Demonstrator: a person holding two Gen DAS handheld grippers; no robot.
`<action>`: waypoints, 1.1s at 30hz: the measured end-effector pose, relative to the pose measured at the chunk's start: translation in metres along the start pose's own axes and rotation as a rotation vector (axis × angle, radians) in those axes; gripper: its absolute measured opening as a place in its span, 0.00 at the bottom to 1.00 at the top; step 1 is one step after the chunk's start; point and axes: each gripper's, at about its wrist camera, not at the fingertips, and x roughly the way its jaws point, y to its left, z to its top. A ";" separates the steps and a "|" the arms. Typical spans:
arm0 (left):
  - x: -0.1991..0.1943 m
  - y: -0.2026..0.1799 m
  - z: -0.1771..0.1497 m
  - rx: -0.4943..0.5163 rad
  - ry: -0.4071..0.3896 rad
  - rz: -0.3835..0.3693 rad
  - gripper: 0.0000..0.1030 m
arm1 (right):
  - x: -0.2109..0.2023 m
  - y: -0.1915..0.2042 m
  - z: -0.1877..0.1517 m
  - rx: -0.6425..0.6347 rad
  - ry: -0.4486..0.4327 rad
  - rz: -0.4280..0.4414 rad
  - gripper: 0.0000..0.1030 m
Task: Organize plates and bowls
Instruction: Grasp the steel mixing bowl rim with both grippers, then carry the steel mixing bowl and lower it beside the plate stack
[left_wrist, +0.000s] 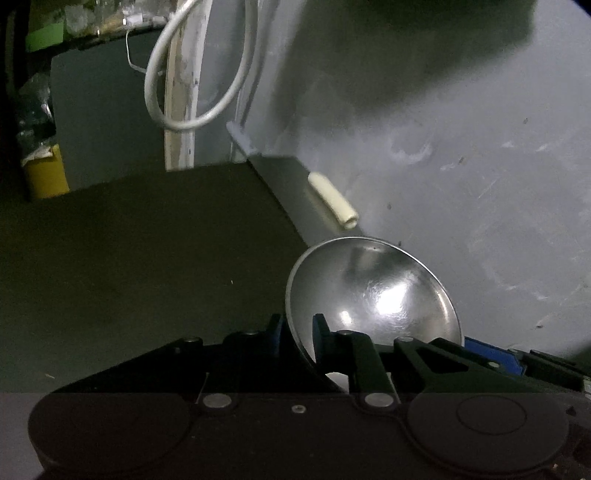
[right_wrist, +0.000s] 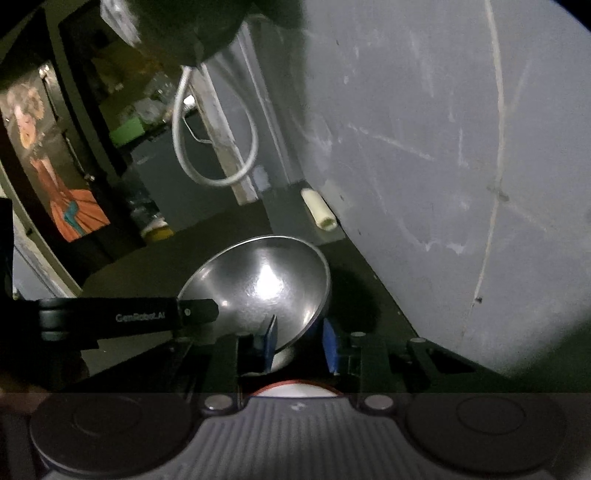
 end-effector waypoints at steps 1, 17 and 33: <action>-0.008 0.000 0.000 0.007 -0.018 -0.003 0.17 | -0.005 0.002 0.000 -0.004 -0.011 0.006 0.29; -0.139 -0.004 -0.066 0.064 -0.037 -0.037 0.17 | -0.128 0.039 -0.055 -0.051 0.024 0.153 0.28; -0.189 0.011 -0.170 0.071 0.202 -0.076 0.17 | -0.184 0.054 -0.143 -0.050 0.276 0.213 0.28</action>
